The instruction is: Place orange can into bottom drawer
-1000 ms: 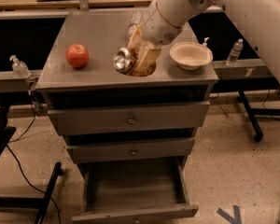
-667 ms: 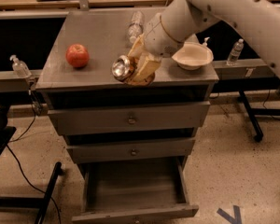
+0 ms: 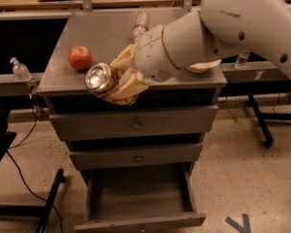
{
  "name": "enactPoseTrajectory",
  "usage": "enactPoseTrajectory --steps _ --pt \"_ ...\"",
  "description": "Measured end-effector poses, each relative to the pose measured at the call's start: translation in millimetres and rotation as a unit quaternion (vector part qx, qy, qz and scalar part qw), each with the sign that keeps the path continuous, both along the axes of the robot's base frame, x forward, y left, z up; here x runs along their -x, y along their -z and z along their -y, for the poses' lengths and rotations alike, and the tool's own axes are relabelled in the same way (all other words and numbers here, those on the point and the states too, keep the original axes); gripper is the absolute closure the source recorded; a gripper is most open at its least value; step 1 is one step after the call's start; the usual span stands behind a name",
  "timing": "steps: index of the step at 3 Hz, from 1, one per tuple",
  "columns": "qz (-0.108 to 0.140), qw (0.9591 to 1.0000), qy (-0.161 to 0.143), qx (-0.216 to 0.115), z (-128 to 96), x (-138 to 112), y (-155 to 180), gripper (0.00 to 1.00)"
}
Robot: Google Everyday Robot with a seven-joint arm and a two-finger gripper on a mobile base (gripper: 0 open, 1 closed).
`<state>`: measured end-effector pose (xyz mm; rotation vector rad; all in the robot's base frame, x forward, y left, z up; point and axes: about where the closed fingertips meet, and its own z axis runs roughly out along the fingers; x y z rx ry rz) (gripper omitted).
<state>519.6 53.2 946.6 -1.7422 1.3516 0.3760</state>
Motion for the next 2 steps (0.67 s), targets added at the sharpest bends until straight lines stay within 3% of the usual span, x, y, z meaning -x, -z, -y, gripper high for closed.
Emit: enactPoseTrajectory --steps 1,2 --pt "0.001 1.0 0.0 0.003 1.4 -2.1 -0.1 1.0" --pt "-0.026 0.9994 0.01 -0.021 15.0 -8.2 41.4 1.0"
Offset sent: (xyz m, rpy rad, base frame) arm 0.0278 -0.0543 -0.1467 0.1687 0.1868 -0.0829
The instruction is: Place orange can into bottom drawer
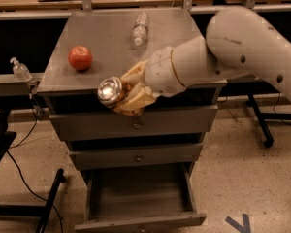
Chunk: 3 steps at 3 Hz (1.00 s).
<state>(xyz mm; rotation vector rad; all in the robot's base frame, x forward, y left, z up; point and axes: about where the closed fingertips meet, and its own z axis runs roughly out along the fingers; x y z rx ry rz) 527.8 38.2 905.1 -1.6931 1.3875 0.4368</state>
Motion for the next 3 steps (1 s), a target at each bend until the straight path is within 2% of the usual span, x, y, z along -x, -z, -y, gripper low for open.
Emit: enactPoseTrajectory --steps 1,2,3 --pt "-0.047 0.9949 0.02 -0.087 13.4 6.2 91.0 1.0" --pt "-0.048 0.9843 0.051 -0.162 36.5 18.4 151.6 1.0" --pt "-0.056 0.9697 0.068 -0.228 50.4 22.6 208.2 1.0"
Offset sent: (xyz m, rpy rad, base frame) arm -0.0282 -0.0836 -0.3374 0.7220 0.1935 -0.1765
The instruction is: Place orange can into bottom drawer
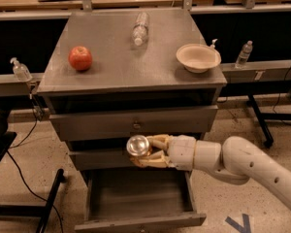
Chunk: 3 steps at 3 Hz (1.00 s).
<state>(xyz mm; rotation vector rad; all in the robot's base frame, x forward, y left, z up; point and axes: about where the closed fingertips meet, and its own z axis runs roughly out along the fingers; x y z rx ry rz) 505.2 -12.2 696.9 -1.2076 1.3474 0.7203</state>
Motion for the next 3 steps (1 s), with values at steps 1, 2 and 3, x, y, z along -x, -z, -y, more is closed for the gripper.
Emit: enactPoseTrajectory --steps 1,2,3 --pt "-0.026 0.999 -0.002 -0.035 -3.8 2.9 34.8 1.0" --pt "-0.028 0.999 -0.002 -0.036 -4.1 2.6 35.6 1.0" --pt "-0.054 0.9948 0.026 -0.082 15.2 -19.9 108.5 1.0"
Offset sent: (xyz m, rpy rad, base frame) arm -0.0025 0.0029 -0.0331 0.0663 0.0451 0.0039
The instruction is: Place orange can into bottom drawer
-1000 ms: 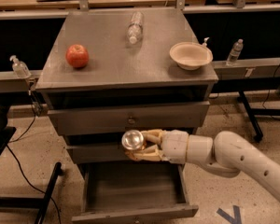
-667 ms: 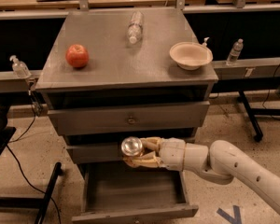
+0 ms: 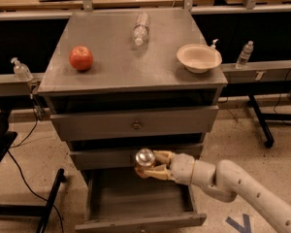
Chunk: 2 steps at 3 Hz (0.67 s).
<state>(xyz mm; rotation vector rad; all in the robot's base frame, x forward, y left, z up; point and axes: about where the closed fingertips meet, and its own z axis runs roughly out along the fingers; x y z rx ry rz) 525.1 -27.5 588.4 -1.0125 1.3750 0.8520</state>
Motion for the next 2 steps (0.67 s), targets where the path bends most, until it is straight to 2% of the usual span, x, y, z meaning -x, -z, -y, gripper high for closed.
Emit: enactPoseTrajectory --steps 1,2 --pt "-0.02 0.9987 0.027 -0.037 13.8 -13.2 77.8 1.0" --pt "-0.055 0.9964 0.03 -0.057 14.8 -14.8 148.3 1.0"
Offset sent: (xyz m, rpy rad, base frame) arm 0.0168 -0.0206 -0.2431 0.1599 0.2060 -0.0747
